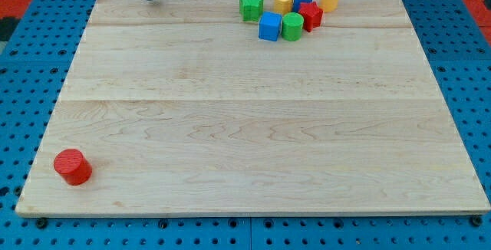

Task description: Push the red star green circle and blue cube towards slightly left

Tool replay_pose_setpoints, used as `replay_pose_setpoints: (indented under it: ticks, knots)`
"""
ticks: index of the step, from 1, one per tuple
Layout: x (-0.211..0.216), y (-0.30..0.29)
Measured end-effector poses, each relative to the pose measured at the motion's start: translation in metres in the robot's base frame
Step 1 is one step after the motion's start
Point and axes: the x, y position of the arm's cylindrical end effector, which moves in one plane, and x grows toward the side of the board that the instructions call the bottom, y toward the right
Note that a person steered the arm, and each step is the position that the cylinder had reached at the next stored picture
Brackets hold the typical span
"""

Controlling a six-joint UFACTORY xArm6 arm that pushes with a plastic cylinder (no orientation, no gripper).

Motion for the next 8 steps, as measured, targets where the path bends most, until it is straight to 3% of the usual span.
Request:
replay_pose_setpoints:
  ticks: [3,6,7,8]
  knots:
    - [0.002,-0.013]
    - [-0.002,0.027]
    - [0.087,0.038]
    - [0.196,0.118]
